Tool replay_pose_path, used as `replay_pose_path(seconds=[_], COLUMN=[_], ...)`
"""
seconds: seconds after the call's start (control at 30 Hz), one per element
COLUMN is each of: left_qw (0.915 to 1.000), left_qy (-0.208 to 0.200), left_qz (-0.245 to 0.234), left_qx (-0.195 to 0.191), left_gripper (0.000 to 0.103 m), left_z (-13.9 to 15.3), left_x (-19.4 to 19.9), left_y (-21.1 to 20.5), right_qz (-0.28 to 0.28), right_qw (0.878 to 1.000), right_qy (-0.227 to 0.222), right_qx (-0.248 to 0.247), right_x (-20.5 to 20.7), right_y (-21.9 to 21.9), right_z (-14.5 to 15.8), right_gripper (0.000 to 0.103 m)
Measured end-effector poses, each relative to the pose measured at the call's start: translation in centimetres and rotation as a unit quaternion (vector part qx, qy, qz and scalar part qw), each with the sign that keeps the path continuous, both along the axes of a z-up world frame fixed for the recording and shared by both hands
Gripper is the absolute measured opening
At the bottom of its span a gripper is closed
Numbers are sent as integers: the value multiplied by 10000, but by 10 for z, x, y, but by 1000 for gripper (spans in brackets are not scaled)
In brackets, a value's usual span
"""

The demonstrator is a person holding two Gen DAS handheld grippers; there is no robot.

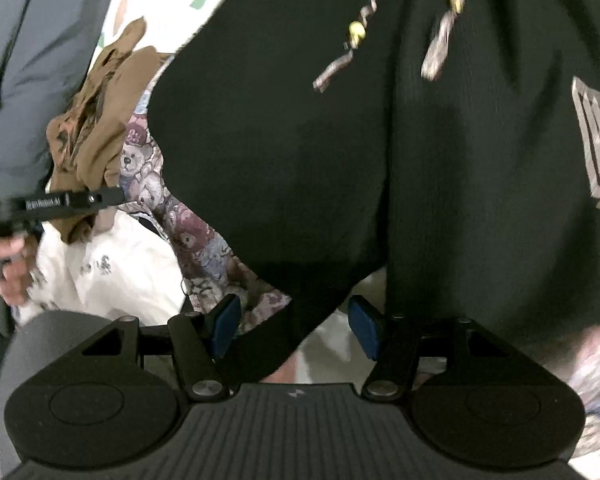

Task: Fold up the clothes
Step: 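Close both grippers on the black trouser leg hems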

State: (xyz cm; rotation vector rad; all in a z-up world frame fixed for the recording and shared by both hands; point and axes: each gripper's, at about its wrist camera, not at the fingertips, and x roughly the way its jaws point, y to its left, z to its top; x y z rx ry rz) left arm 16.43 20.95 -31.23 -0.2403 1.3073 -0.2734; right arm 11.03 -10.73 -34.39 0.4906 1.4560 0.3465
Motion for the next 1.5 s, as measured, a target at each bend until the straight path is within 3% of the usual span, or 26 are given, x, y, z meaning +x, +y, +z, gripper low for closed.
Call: replay_pose_path(seconds=[0.07, 0.13, 0.17, 0.2, 0.37, 0.6, 0.7, 0.83, 0.97, 1.13, 1.23, 1.4, 1.5], left_qw=[10000, 9998, 9997, 9993, 9976, 9925, 9898, 9901, 9925, 9958, 9978, 9989, 9993], left_qy=[-29, -130, -190, -301, -576, -1071, -1211, -1066, -746, -565, -459, -342, -289], left_qz=[8, -28, -37, -29, 20, 79, -114, -352, -519, -433, -175, -49, -23], left_qx=[-86, -153, -172, -200, -379, -588, -746, -847, -821, -568, -434, -315, -244], left_gripper=[3, 3, 2, 2, 2, 2, 2, 2, 10, 15, 16, 22, 25], left_z=[3, 9, 13, 21, 48, 86, 98, 95, 79, 62, 52, 42, 33], left_x=[-1, -1, -2, -2, 2, 11, 21, 26, 24, 19, 17, 14, 14], left_y=[2, 4, 5, 8, 17, 6, -9, -26, -33, -23, -4, 10, 12], right_qz=[-86, -173, -183, -134, 274, 418, 289, 254, 209, -90, -35, 153, 152], right_qw=[9999, 9997, 9996, 9996, 9995, 9991, 9994, 9977, 9946, 9981, 9990, 9989, 9992], right_qy=[92, 184, 220, 256, 81, -72, -191, -183, -68, -189, -392, -439, -361], right_qx=[20, 40, 33, 18, 140, 75, -85, -606, -1017, -582, -191, 21, 114], right_x=[0, 0, 0, 0, 5, 11, 12, 16, 15, 11, 12, 13, 15], right_y=[4, 8, 9, 9, -2, -24, -42, -57, -72, -76, -62, -43, -36], right_z=[-5, -11, -13, -15, 1, 36, 47, 45, 33, 29, 35, 39, 33], right_gripper=[65, 53, 24, 10, 4, 3, 3, 0, 0, 3, 11, 44, 49])
